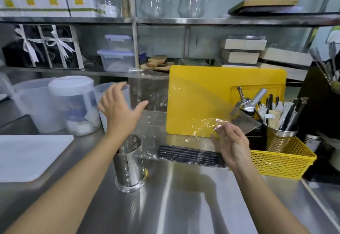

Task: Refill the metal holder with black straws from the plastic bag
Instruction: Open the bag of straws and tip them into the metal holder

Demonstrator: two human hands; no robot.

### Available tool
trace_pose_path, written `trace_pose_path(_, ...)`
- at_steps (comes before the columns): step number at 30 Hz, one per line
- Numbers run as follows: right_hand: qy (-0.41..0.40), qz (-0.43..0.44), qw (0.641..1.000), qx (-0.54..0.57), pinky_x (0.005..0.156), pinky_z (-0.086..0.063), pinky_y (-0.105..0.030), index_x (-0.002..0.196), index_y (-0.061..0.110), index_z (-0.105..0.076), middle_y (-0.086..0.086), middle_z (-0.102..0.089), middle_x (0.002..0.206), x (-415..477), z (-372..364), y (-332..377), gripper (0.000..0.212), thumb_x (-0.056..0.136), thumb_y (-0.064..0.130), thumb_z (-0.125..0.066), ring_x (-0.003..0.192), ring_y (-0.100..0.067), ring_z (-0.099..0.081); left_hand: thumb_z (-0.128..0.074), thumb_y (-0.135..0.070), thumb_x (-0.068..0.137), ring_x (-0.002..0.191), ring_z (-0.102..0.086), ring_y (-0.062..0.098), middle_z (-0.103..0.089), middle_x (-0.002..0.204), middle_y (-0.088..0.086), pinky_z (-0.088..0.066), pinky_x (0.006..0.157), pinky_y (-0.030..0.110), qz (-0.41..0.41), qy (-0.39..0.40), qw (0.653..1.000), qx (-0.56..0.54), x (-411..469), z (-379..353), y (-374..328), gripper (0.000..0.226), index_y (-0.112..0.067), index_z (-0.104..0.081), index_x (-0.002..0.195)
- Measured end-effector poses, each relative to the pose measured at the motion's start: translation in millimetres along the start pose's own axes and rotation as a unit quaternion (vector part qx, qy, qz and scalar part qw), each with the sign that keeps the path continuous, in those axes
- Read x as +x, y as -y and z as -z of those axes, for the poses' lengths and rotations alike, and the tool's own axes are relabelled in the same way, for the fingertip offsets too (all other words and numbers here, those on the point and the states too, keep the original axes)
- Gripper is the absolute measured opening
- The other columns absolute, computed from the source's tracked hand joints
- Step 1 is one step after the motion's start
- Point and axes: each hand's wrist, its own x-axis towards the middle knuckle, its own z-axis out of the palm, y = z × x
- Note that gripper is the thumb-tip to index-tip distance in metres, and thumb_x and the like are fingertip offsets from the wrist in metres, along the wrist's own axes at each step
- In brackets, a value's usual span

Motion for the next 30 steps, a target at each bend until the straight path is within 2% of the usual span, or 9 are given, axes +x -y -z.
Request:
trace_pose_path(2,0.007,0.004,1.000,0.026,0.078,-0.049,-0.042,0.066,0.017,-0.064,0.001,-0.067,0.073,3.0,2.7,4.1,0.012,0.076,0.017,-0.059,0.071,-0.014,-0.066,-0.082,-0.036,0.062,0.129,-0.034,0.028,-0.040,0.136,0.011,-0.021,0.104,0.039,0.104,0.037,0.989,-0.100,-5.5,-0.7,22.1,0.089,-0.013,-0.033,0.133)
trace_pose_path(5,0.019,0.002,0.999,0.040,0.074,-0.055,-0.038,0.065,0.018,-0.065,0.003,-0.068,0.072,5.5,5.2,8.4,0.016,0.078,0.015,-0.056,0.071,-0.013,-0.067,-0.083,-0.024,0.061,0.126,-0.038,0.019,-0.040,0.135,0.011,-0.028,0.107,0.033,0.186,0.147,0.925,-0.296,-6.3,5.7,43.4,0.097,-0.020,-0.021,0.136)
trace_pose_path(7,0.023,-0.005,0.999,0.040,0.072,-0.056,-0.037,0.063,0.018,-0.065,0.003,-0.068,0.070,5.3,4.7,9.1,0.019,0.079,0.015,-0.055,0.070,-0.012,-0.067,-0.079,-0.015,0.068,0.125,-0.041,0.018,-0.044,0.137,0.014,-0.028,0.105,0.030,0.211,0.191,0.901,-0.326,-1.2,10.7,49.2,0.094,-0.020,-0.017,0.139)
trace_pose_path(13,0.037,-0.023,0.998,0.056,0.072,-0.058,-0.037,0.066,0.016,-0.062,0.001,-0.066,0.075,8.8,0.0,0.4,0.022,0.085,0.013,-0.052,0.073,-0.014,-0.066,-0.080,-0.031,0.056,0.129,-0.042,0.020,-0.048,0.136,0.011,-0.025,0.111,0.036,0.262,0.258,0.855,-0.366,9.7,10.3,46.8,0.114,-0.027,-0.005,0.143)
trace_pose_path(17,0.044,-0.015,0.998,0.037,0.078,-0.057,-0.038,0.069,0.016,-0.062,0.001,-0.066,0.076,11.4,-4.9,1.8,0.032,0.094,0.010,-0.044,0.074,-0.014,-0.066,-0.070,-0.010,0.078,0.103,-0.056,0.012,-0.064,0.100,-0.002,-0.034,0.099,0.027,0.252,0.236,0.844,-0.410,24.7,12.9,38.5,0.078,-0.023,-0.020,0.137)
trace_pose_path(21,0.046,-0.004,0.999,-0.005,0.081,-0.056,-0.035,0.063,0.023,-0.068,0.007,-0.069,0.071,14.6,-17.8,6.8,0.041,0.094,0.011,-0.044,0.075,-0.010,-0.067,-0.065,0.000,0.079,0.072,-0.063,0.001,-0.066,0.080,-0.001,-0.045,0.069,0.012,0.205,0.197,0.880,-0.382,42.3,19.5,29.3,0.019,-0.018,-0.061,0.084)
trace_pose_path(23,0.046,0.007,0.999,-0.019,0.085,-0.052,-0.037,0.061,0.024,-0.068,0.007,-0.070,0.070,17.2,-27.2,10.5,0.034,0.089,0.016,-0.049,0.074,-0.010,-0.067,-0.064,0.003,0.079,0.062,-0.063,-0.003,-0.066,0.072,-0.002,-0.046,0.062,0.008,0.190,0.175,0.886,-0.386,48.6,18.2,29.8,0.021,-0.017,-0.060,0.074)
trace_pose_path(28,0.041,0.024,0.996,-0.075,0.085,-0.046,-0.037,0.062,0.024,-0.068,0.005,-0.070,0.071,26.8,-46.7,17.4,0.010,0.070,0.028,-0.066,0.076,-0.012,-0.068,-0.060,0.003,0.083,0.056,-0.064,-0.001,-0.069,0.055,-0.012,-0.053,0.062,0.013,0.223,0.171,0.862,-0.421,52.7,12.8,47.5,0.020,-0.015,-0.058,0.075)
trace_pose_path(30,0.028,0.025,0.993,-0.109,0.082,-0.047,-0.036,0.063,0.022,-0.069,0.004,-0.071,0.071,29.0,-53.0,20.7,0.013,0.058,0.034,-0.073,0.076,-0.013,-0.069,-0.059,0.003,0.084,0.055,-0.064,0.000,-0.069,0.054,-0.011,-0.053,0.062,0.013,0.241,0.171,0.855,-0.427,48.1,9.6,56.4,0.019,-0.015,-0.058,0.076)
